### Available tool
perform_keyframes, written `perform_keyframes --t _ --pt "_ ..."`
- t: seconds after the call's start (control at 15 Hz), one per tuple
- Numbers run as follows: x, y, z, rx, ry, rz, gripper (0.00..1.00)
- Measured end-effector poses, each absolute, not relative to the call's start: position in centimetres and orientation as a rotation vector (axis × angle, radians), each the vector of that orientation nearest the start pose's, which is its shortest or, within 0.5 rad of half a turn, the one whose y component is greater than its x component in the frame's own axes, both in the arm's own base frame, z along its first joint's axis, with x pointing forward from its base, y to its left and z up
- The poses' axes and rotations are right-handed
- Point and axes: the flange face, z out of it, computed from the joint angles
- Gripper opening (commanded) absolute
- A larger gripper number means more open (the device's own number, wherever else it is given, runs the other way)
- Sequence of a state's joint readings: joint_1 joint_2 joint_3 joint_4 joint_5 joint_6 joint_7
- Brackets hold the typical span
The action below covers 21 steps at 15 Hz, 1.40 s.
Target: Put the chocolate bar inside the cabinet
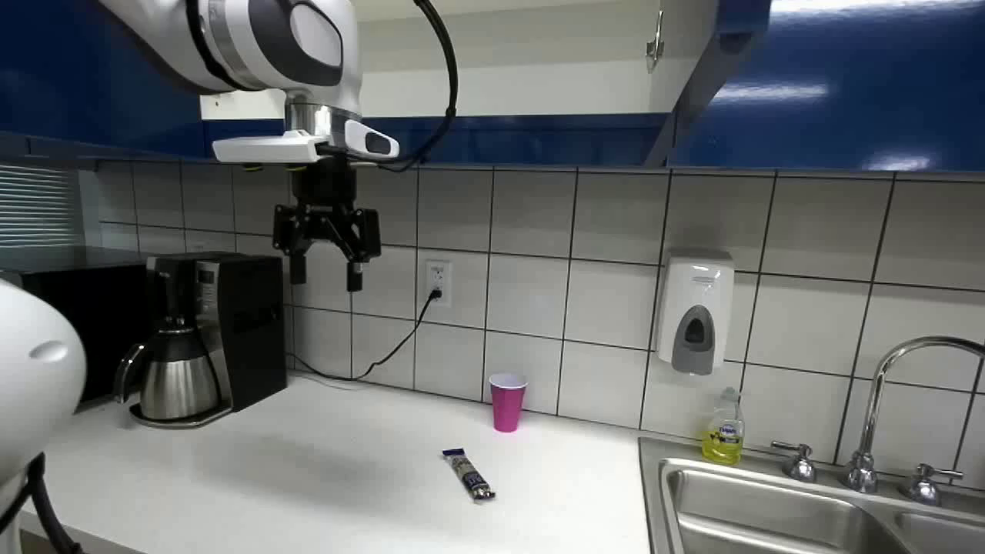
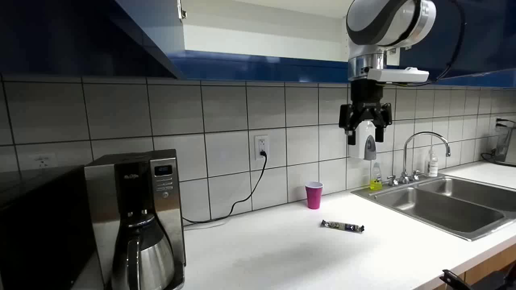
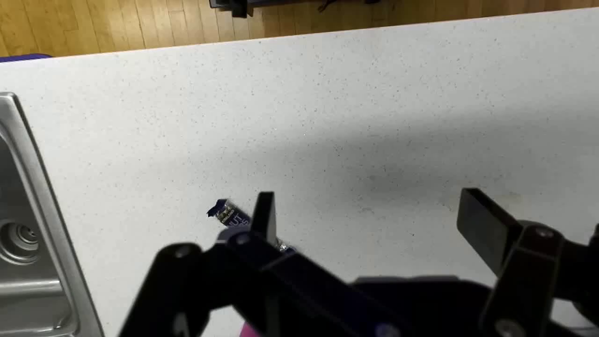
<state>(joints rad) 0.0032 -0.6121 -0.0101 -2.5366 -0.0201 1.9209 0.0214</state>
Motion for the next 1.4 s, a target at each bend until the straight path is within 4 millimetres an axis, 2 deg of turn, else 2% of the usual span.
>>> perform_keyframes --t 0.93,1.2,1.4 --pt "36.2 -0.4 47.4 -3.155 0.031 0.011 1.0" --pt "35.9 -1.0 45.8 -3.151 0.054 0.057 1.0" --pt "35.6 -2.4 44.1 -3.143 0.103 0.091 1.0"
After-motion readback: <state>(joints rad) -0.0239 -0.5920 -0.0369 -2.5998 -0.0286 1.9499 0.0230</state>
